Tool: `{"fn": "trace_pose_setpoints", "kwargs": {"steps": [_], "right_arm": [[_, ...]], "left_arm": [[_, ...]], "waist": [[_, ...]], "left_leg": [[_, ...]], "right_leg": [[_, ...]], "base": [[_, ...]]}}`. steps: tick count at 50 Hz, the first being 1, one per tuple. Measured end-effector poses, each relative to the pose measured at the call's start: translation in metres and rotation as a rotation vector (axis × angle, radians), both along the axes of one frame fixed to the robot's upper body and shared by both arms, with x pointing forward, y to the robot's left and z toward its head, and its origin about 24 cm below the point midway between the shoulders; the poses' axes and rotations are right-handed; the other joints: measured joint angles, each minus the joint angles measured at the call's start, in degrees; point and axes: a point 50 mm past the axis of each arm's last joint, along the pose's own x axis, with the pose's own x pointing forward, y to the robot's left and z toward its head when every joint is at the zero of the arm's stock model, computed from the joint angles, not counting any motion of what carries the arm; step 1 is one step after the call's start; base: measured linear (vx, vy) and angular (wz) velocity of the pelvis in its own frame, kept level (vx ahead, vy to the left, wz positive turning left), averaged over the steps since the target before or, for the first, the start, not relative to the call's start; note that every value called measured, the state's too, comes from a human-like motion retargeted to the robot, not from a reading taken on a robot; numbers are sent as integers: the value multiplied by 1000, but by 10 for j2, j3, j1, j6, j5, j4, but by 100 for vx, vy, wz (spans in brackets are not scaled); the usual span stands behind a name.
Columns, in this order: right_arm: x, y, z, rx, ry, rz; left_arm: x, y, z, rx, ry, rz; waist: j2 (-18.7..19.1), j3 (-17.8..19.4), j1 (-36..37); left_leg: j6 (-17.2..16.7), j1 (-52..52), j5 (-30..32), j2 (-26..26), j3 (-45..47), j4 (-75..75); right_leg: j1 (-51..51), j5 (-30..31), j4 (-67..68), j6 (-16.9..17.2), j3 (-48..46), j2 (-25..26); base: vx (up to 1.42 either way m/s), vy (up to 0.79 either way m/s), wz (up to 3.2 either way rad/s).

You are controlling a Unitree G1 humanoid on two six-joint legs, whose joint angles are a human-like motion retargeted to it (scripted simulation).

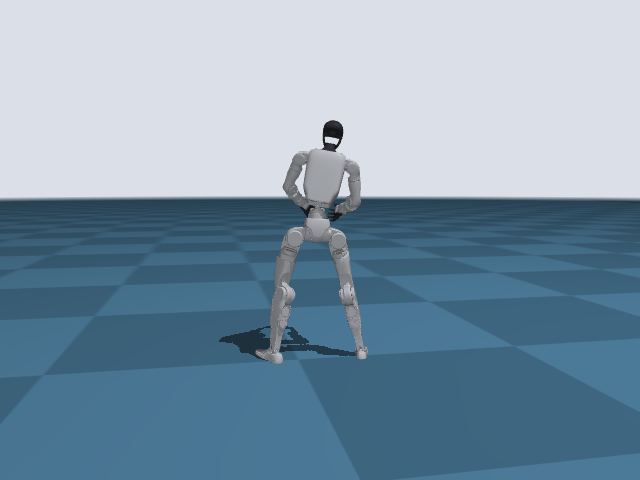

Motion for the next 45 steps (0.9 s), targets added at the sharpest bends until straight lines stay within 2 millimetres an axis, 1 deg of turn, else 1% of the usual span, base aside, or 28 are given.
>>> {"fn": "trace_pose_setpoints", "kwargs": {"steps": [3,5,7,10,13,15,17,20,23,25,27,32,38,45], "right_arm": [[0,-36,31,-258,-183,32],[-3,-59,52,-415,-289,18],[-7,-82,74,-500,-364,-8],[-17,-114,110,-649,-470,-50],[-30,-145,145,-829,-559,-126],[-41,-163,167,-948,-605,-182],[-54,-178,187,-1058,-640,-236],[-71,-194,211,-1206,-678,-302],[-85,-205,227,-1310,-693,-347],[-93,-209,236,-1360,-695,-366],[-99,-212,243,-1398,-690,-378],[-107,-213,256,-1478,-679,-371],[-110,-209,263,-1507,-686,-343],[-111,-207,265,-1486,-695,-336]], "left_arm": [[-3,41,33,116,-148,-51],[-8,68,57,165,-220,-75],[-13,100,85,263,-307,-46],[-26,142,129,438,-434,-1],[-43,172,173,593,-548,57],[-54,183,202,686,-626,93],[-65,189,228,772,-710,124],[-82,190,263,889,-832,156],[-95,187,287,976,-923,173],[-101,185,296,1015,-959,177],[-105,184,300,1038,-972,177],[-110,188,300,1071,-952,177],[-113,195,296,1067,-913,193],[-115,193,294,1061,-910,181]], "waist": [[-13,-14,56],[-26,-22,86],[-38,-25,109],[-53,-26,130],[-66,-28,146],[-77,-29,155],[-88,-33,163],[-105,-42,172],[-122,-54,179],[-131,-61,182],[-138,-69,183],[-145,-82,180],[-142,-88,152],[-137,-94,110]], "left_leg": [[3,-11,-10,-16,-26,3],[-5,-18,-19,-23,-46,17],[-14,-23,-25,-27,-61,33],[-34,-36,-44,-20,-81,86],[-57,-37,-50,-21,-97,106],[-67,-34,-50,-25,-104,111],[-72,-30,-52,-30,-108,111],[-73,-24,-56,-38,-110,108],[-69,-18,-61,-44,-109,104],[-65,-15,-64,-48,-106,102],[-61,-14,-67,-49,-103,101],[-55,-12,-71,-48,-92,104],[-46,-9,-70,-45,-86,103],[-40,-6,-69,-41,-85,101]], "right_leg": [[6,8,26,-2,-35,-24],[9,11,50,-5,-49,-37],[10,16,72,-11,-52,-44],[14,13,100,-19,-50,-40],[16,3,111,-20,-48,-24],[18,-7,110,-21,-55,-13],[24,-17,100,-25,-76,-2],[36,-30,78,-35,-117,11],[52,-36,52,-42,-152,17],[61,-36,38,-44,-165,18],[66,-35,28,-42,-167,16],[67,-33,20,-36,-159,12],[71,-34,8,-43,-157,18],[79,-35,-6,-47,-157,26]], "base": [[2,38,101],[7,36,73],[9,34,53],[11,29,46],[10,22,32],[9,16,24],[9,12,20],[8,7,13],[6,2,4],[3,0,-1],[0,0,0],[2,-4,-16],[0,-6,-8],[0,-2,1]]}}
